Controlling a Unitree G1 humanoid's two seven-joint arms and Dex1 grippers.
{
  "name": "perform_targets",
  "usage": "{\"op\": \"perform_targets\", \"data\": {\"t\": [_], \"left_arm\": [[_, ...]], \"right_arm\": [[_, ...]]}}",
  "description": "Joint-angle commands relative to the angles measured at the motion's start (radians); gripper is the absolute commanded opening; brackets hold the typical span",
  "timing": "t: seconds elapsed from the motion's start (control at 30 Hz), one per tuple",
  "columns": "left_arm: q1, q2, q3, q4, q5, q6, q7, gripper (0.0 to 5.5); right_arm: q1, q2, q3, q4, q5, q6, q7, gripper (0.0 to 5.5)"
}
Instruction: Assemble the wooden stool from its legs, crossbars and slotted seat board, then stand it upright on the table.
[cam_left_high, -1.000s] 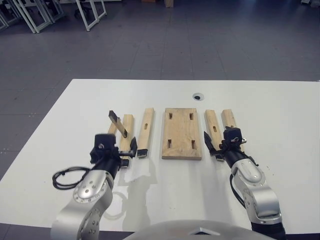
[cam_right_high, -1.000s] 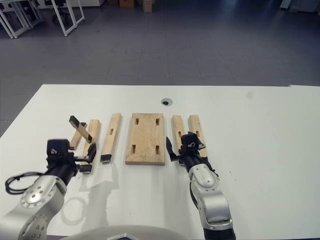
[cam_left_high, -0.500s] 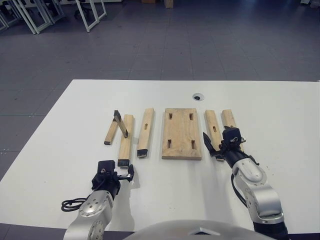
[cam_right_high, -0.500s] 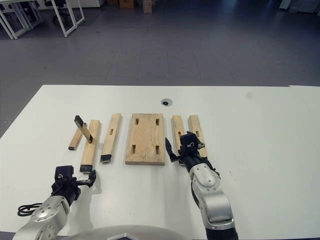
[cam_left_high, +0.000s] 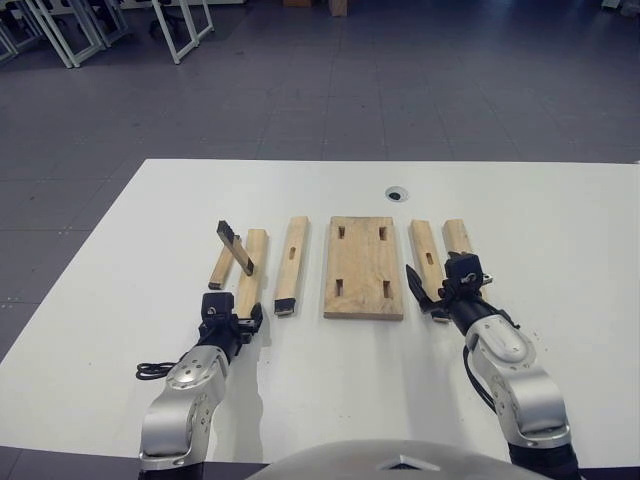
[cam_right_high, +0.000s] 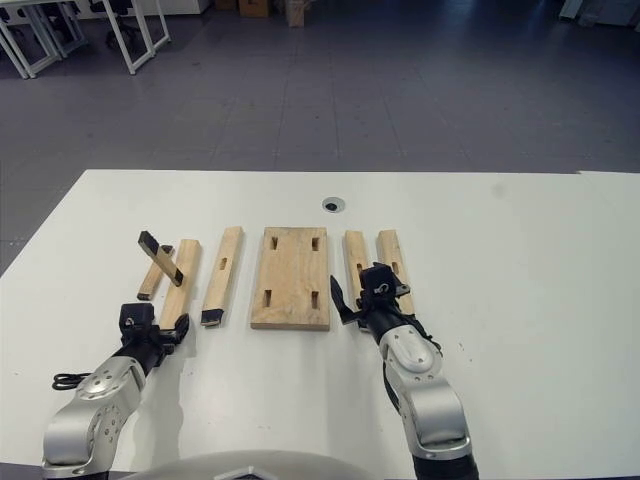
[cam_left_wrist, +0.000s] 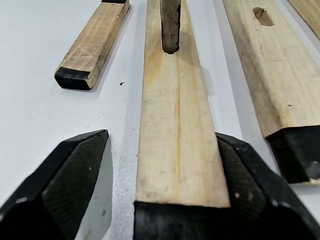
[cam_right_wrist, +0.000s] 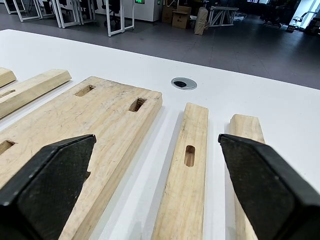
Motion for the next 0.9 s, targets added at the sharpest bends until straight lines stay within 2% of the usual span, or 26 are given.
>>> {"op": "perform_targets", "data": {"t": [0.03,0.2,0.3,0.37,0.47,0.57,0.67,0.7,0.77,0.83,0.9], "left_arm": [[0.070,-0.011,-0.054,0.142,0.021,0.089,-0.018,2.99],[0.068,-0.029,-0.068,0.170,0.030,0.050,-0.022,2.15],[0.068,-0.048,-0.051,0.171,0.014,0.005,-0.030,2.05],[0.044,-0.071,0.005,0.142,-0.026,-0.029,-0.031,2.05],[-0.119,-0.085,0.157,-0.005,-0.166,-0.031,-0.007,2.04],[-0.435,-0.052,0.273,-0.141,-0.418,0.053,0.022,2.04],[-0.629,-0.059,0.336,-0.087,-0.794,0.147,0.040,2.04],[-0.656,-0.060,0.336,-0.049,-0.965,0.179,0.021,2.04],[-0.668,-0.031,0.310,0.015,-1.205,0.242,-0.037,2.04],[-0.668,-0.006,0.274,0.064,-1.344,0.283,-0.084,2.04],[-0.683,0.018,0.236,0.109,-1.418,0.314,-0.120,2.04]], "right_arm": [[-0.046,0.014,-0.019,-0.025,-0.002,0.030,-0.021,4.52],[-0.105,0.025,-0.051,-0.021,0.008,0.064,-0.038,4.52],[-0.140,0.027,-0.067,-0.007,0.012,0.063,-0.039,4.52],[-0.179,0.032,-0.082,0.020,-0.005,0.048,-0.062,4.52],[-0.276,0.023,-0.168,0.087,0.050,0.065,-0.045,4.52],[-0.435,0.032,-0.338,0.166,0.303,0.190,0.059,4.52],[-0.608,0.067,-0.490,0.266,0.652,0.420,0.125,4.52],[-0.671,0.089,-0.552,0.313,0.818,0.512,0.118,4.52],[-0.778,0.107,-0.632,0.403,1.080,0.629,0.088,4.89],[-0.861,0.098,-0.657,0.485,1.235,0.680,0.062,5.25],[-0.920,0.079,-0.657,0.558,1.347,0.710,0.030,5.34]]}}
